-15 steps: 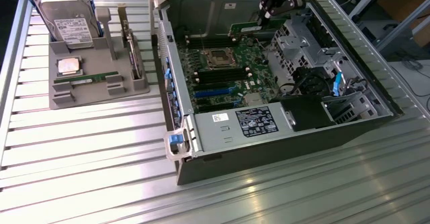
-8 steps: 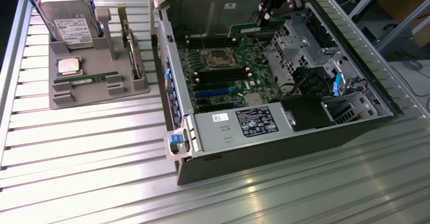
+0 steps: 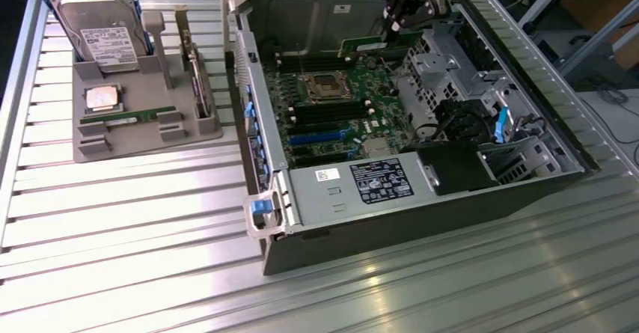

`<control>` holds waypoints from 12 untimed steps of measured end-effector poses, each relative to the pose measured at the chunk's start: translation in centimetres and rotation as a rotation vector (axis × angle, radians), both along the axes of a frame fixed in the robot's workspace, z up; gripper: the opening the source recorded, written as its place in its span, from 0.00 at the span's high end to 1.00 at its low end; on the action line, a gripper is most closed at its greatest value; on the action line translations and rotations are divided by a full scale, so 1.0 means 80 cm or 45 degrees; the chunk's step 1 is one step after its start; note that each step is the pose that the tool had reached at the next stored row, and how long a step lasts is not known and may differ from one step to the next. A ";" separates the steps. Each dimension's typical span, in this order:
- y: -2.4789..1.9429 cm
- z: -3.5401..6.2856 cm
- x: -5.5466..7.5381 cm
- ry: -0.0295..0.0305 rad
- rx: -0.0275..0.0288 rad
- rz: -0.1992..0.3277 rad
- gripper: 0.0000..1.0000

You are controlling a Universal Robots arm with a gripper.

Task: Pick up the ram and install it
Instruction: 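Insert the ram into the slot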

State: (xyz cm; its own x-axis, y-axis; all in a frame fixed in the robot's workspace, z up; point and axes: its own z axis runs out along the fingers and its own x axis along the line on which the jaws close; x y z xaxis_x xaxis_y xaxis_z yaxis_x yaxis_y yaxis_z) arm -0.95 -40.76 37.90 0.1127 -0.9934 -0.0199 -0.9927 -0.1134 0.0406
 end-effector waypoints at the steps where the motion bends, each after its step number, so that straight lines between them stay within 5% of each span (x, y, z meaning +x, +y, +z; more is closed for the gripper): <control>1: 0.0000 -0.001 0.000 0.0001 -0.0001 0.000 0.88; 12: 0.0000 -0.008 0.000 0.0000 0.0000 0.000 0.88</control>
